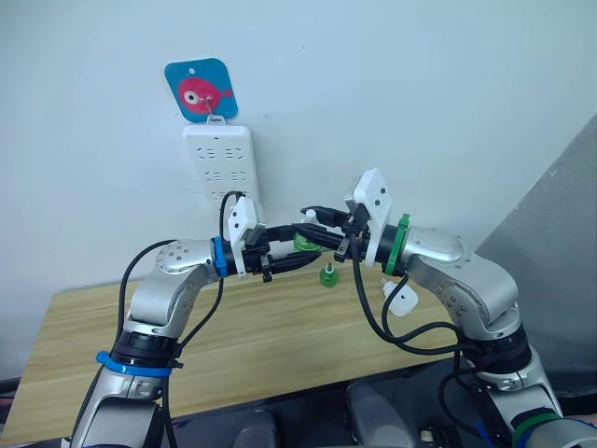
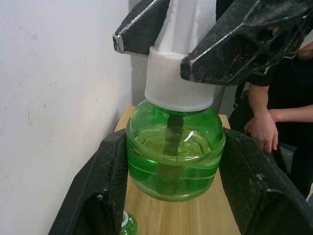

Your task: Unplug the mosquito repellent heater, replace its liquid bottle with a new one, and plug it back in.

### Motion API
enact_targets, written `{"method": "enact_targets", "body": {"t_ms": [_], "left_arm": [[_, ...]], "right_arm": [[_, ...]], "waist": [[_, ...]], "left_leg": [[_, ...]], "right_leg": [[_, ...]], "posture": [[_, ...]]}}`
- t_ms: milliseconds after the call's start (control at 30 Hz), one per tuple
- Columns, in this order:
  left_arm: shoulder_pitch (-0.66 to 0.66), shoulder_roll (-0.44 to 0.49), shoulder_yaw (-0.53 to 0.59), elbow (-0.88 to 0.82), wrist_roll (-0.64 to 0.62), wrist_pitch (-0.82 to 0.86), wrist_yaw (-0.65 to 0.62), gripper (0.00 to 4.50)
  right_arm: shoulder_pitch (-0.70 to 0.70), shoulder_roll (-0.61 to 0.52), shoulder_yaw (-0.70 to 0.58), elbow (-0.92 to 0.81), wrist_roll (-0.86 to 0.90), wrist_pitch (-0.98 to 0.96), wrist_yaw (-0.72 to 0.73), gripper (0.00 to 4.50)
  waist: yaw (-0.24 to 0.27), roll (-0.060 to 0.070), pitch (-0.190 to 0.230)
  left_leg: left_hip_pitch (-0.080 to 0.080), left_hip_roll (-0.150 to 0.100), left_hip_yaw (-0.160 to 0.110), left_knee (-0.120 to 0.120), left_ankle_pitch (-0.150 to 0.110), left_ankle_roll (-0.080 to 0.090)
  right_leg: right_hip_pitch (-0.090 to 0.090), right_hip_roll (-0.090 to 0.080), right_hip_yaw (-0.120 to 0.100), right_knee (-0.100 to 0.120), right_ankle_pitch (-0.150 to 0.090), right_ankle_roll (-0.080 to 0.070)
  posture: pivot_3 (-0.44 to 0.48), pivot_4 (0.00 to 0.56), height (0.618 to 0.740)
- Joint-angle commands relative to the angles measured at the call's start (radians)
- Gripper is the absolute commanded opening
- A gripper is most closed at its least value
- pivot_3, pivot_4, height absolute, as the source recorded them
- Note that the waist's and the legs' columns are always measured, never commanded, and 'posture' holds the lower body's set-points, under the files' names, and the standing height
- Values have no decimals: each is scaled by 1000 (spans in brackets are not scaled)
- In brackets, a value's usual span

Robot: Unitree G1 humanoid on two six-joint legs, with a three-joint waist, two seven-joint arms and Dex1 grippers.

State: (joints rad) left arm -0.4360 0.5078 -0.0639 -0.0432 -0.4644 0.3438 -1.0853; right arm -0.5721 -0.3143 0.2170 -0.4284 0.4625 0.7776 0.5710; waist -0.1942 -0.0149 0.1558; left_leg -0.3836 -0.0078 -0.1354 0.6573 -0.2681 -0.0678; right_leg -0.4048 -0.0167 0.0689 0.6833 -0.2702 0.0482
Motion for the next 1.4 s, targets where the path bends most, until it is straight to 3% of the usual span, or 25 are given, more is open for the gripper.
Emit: {"method": "enact_targets", "body": {"t_ms": [33, 533, 733, 867, 1067, 1200, 1400], "left_arm": [[-1, 8, 7, -39, -8, -9, -10, 2309], [18, 19, 2, -53, -12, -2, -17, 2308], [44, 29, 14, -55, -2, -14, -5, 2308], [60, 34, 40, -47, -2, -22, 21, 2308], [99, 41, 71, -74, -1, -26, 67, 2306], [145, 56, 93, -111, 0, -25, 93, 2305], [186, 75, 117, -157, -7, -12, 125, 2305]], "right_arm": [[-20, 6, -15, -35, 36, -30, 40, 1019], [-121, -12, -87, 0, 102, -71, 146, 1019], [-149, -72, -249, -25, 161, -10, 67, 1019], [-12, -185, -264, -96, 131, 26, 52, 1019], [227, -180, -145, -77, -82, -136, -58, 1019], [304, -86, -60, 79, -224, -305, -142, 1019], [276, 30, -44, 450, -363, -532, -236, 1019]], "waist": [[0, 0, 0], [0, 0, 0], [4, 0, 0], [7, 0, 0], [10, 1, 2], [12, 1, 3], [40, 3, 6]], "left_leg": [[0, 0, 0, 0, 0, 0], [0, 0, 0, 0, 0, 0], [0, 0, 0, 0, 0, 0], [0, 0, 0, 0, 0, 0], [1, 0, 3, -2, 0, 0], [2, 1, 3, -2, 0, 0], [2, 1, 3, -2, 0, 0]], "right_leg": [[0, 0, 0, 0, 0, 0], [0, 0, 0, 0, 0, 0], [0, -1, 0, 0, 0, 0], [0, -1, 0, 0, 0, 0], [0, 0, 2, 0, 0, 0], [0, 2, 2, -1, 0, 0], [0, 1, 3, -1, 0, 0]], "posture": [[-193, 105, 740], [-193, 103, 740], [-182, 101, 740], [-177, 117, 740], [-159, 150, 740], [-137, 165, 740], [-103, 175, 740]]}}
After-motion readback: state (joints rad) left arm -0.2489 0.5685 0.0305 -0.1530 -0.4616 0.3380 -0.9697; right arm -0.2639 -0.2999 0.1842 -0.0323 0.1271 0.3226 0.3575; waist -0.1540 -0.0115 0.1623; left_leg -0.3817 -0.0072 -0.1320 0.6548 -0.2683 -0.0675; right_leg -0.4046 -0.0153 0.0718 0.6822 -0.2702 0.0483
